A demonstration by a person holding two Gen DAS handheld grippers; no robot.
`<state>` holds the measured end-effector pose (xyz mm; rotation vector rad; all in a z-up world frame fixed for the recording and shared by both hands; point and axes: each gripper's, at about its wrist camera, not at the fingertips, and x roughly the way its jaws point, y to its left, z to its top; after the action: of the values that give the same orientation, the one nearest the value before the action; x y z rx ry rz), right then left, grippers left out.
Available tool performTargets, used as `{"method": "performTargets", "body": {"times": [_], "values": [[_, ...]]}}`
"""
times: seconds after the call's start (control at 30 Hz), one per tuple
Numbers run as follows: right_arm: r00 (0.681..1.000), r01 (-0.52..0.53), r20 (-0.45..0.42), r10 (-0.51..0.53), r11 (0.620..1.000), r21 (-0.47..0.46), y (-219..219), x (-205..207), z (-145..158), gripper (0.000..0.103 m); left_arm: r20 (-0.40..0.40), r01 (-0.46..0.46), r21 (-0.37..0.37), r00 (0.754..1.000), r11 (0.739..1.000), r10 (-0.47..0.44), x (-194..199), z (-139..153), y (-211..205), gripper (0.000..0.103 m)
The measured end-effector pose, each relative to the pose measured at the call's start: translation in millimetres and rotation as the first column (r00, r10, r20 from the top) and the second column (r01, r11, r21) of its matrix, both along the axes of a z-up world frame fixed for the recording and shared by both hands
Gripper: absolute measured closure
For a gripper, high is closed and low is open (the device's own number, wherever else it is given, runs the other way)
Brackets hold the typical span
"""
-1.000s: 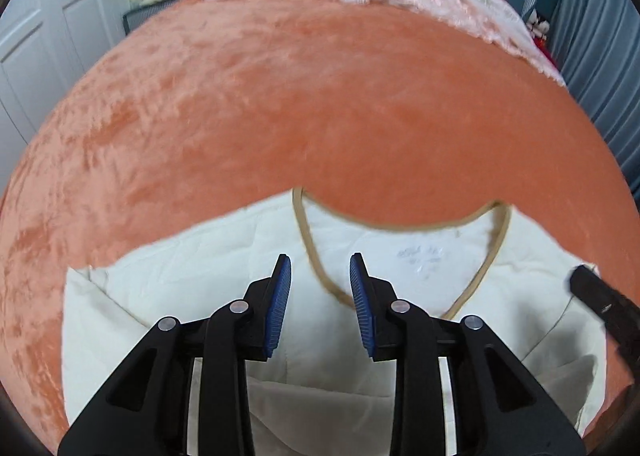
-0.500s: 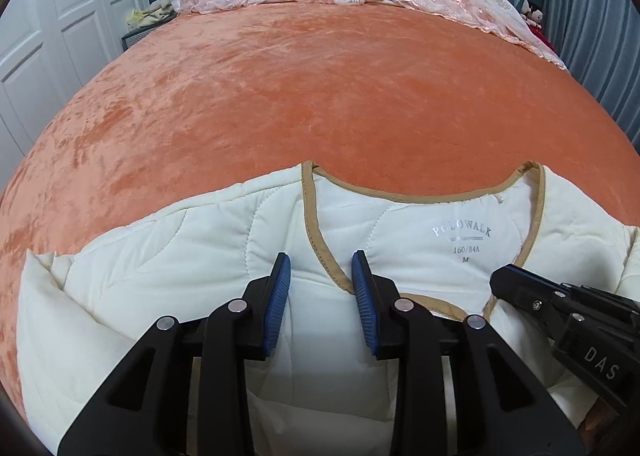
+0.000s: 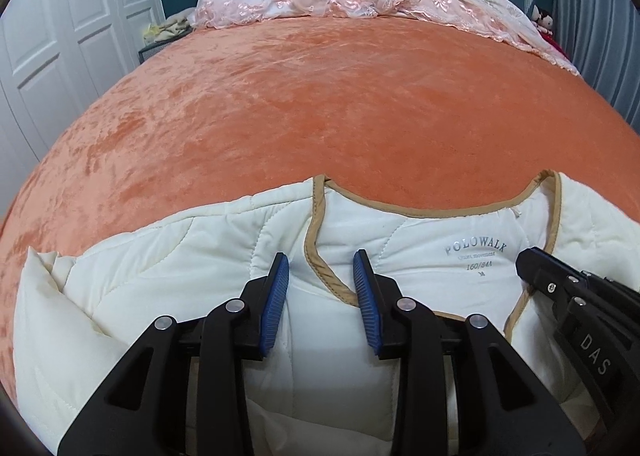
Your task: Fold large clothes
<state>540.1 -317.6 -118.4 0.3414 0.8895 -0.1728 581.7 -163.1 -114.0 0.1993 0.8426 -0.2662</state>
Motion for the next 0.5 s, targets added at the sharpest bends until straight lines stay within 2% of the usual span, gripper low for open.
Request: {"method": "performTargets", "body": {"times": [0.1,0.5], "values": [[1.0,-0.002,0.005,0.002,1.0,-0.017,0.8,-0.7,-0.9,0.103,0.022,-0.001,0.033,1.0,0.999,0.001,-2.0,-1.5,-4.4,0.071],[0.999,0.0,0.033,0.003,0.997,-0.082,9.5,-2.8,-3.5,0.103,0.062,-0.01,0.052,0.998,0.999,0.006,-5.0,-5.5,-7.9,0.07]]}}
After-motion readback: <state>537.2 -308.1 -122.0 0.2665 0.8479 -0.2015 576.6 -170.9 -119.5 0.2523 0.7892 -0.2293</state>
